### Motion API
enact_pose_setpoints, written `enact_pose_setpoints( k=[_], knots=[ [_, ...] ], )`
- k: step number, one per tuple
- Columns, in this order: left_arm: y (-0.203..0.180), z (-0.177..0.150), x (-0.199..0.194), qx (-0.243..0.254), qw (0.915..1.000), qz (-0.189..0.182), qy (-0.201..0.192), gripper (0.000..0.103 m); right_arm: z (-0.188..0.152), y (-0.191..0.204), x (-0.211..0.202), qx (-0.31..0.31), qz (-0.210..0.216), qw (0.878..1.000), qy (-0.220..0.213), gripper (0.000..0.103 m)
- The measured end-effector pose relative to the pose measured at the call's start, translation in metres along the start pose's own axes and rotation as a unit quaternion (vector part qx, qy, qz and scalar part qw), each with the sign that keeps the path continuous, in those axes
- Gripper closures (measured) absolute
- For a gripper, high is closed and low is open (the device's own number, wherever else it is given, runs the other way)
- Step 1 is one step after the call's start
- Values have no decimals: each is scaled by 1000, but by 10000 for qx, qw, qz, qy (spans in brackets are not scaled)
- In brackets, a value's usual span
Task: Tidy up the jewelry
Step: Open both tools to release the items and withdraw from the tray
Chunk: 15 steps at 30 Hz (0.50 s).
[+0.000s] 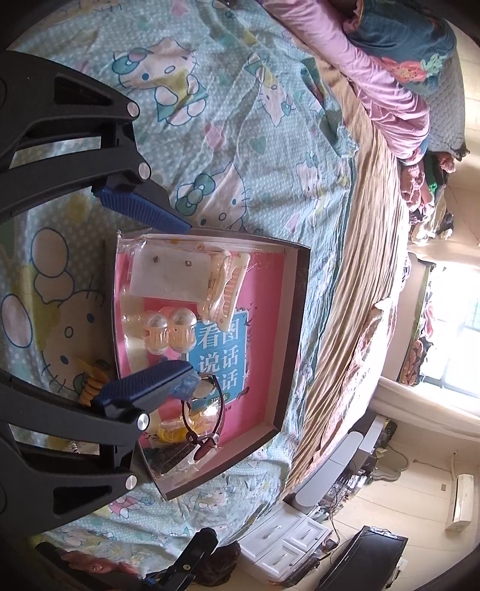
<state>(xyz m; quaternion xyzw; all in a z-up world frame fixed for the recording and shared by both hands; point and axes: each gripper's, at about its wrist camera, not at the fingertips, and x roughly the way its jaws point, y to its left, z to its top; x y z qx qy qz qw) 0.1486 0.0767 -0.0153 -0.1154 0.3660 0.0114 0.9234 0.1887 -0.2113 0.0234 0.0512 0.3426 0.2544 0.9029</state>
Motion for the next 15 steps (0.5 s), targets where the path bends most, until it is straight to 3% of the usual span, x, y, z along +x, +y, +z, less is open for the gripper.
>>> enact_pose_setpoints(
  k=[6, 15],
  knots=[
    [-5, -4, -13, 40, 9999, -2, -162, 14, -7, 4, -15, -45, 88, 9999, -63, 16],
    [-19, -19, -30, 218, 9996, -67, -189, 13, -18, 11, -32, -201, 174, 9996, -69, 16]
  ],
)
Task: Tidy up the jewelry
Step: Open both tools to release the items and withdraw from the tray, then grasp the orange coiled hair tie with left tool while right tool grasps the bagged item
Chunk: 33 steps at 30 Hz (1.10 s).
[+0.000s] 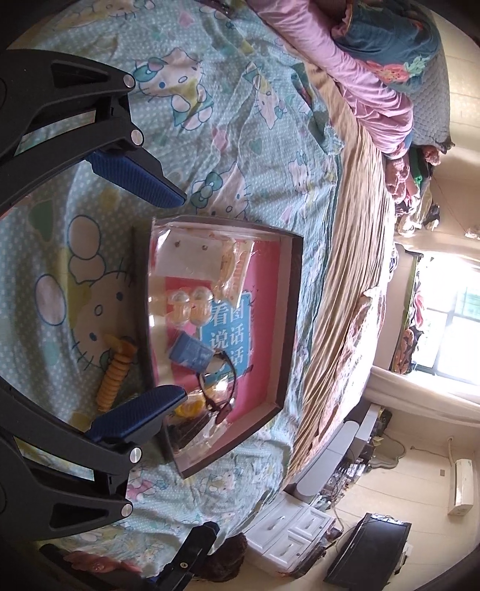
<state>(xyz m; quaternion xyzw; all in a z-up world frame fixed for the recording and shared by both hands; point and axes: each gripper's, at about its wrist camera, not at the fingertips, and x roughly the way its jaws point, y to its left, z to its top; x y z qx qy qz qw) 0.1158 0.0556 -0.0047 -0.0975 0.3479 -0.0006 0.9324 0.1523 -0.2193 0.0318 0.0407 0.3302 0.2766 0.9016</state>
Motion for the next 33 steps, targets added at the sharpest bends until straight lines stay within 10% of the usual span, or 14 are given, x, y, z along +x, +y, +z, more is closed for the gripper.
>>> enact_pose_setpoints(
  k=[23, 33],
  knots=[
    [-3, -29, 3, -100, 9974, 184, 697, 10, -43, 14, 11, -282, 29, 9977, 608, 17],
    [3, -34, 22, -427, 9933, -158, 1062, 20, -68, 21, 68, -78, 517, 9878, 1470, 54]
  ],
)
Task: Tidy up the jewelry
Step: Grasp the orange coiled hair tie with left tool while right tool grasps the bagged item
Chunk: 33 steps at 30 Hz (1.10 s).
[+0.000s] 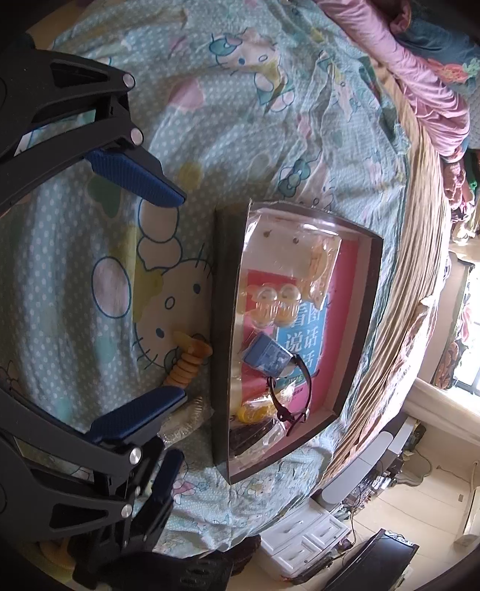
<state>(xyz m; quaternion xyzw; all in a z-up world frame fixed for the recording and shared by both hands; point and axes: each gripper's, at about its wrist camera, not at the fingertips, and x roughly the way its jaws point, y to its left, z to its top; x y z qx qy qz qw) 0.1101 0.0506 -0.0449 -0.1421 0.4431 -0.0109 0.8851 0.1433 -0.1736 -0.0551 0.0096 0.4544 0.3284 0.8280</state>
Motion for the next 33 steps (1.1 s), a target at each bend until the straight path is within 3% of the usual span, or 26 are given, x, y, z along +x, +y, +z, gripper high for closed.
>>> enact_pose_setpoints(
  k=[4, 6, 11, 16, 22, 25, 29, 33],
  knots=[
    [-8, -3, 10, 29, 9995, -281, 170, 29, 1, -4, 16, 96, 253, 9996, 115, 71],
    [-14, -4, 14, 46, 9987, -437, 248, 46, 0, -6, 16, 148, 323, 9993, 83, 73],
    [-24, -8, 31, -124, 9937, -952, 572, 64, -1, -16, 1, 191, 276, 9994, -74, 77],
    [-31, -4, 45, -355, 9900, -1173, 695, 66, -4, -30, -20, 298, 68, 9990, -316, 77],
    [-33, 0, 59, -664, 9893, -1009, 813, 66, -3, -40, -43, 389, -54, 9974, -600, 77],
    [-45, -2, 58, -274, 9942, -731, 735, 75, 1, -43, -56, 397, -129, 9957, -825, 77],
    [-55, -6, 48, 140, 9950, -775, 619, 90, 8, -44, -70, 389, -170, 9936, -1049, 77],
    [-54, -8, 26, 297, 9954, -852, 311, 92, 18, -46, -81, 356, -210, 9912, -1259, 77]
  ],
)
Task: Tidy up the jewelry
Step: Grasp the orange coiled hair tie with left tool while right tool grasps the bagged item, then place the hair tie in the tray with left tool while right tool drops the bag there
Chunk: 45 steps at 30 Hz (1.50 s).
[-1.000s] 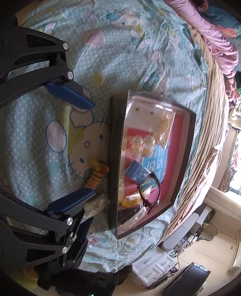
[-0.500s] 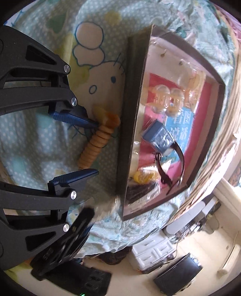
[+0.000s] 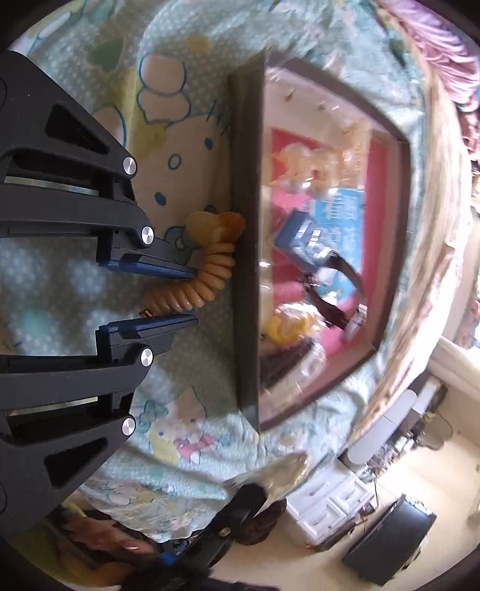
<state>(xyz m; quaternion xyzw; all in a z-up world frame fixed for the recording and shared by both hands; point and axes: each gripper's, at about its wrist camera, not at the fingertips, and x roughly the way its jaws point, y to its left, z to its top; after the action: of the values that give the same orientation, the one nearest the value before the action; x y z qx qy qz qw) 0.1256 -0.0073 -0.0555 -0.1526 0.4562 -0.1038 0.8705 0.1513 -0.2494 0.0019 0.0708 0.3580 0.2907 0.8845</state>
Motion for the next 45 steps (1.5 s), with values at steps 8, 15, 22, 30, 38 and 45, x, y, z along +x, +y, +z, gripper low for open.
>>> enact_pose_setpoints(
  k=[8, 15, 22, 30, 38, 45],
  knots=[
    [3, 10, -43, 5, 9975, -110, -692, 93, 17, 2, -2, -65, 29, 9998, -196, 77],
    [2, 35, -54, -39, 9947, -108, -1021, 103, 31, 9, 3, -197, 70, 9994, -293, 77],
    [9, 63, -51, 6, 9936, -45, -1132, 103, 40, 11, 13, -245, 59, 9992, -319, 77],
    [14, 21, -35, 415, 9989, 153, -138, 65, 34, 8, 16, -198, 128, 9994, -235, 77],
    [15, -15, -7, 772, 9932, 552, 672, 76, 35, 10, 19, -156, 164, 9995, -239, 77],
    [-3, -6, -14, 1165, 9913, 483, 364, 92, 43, 3, 22, -136, 85, 9996, -250, 77]
  ],
)
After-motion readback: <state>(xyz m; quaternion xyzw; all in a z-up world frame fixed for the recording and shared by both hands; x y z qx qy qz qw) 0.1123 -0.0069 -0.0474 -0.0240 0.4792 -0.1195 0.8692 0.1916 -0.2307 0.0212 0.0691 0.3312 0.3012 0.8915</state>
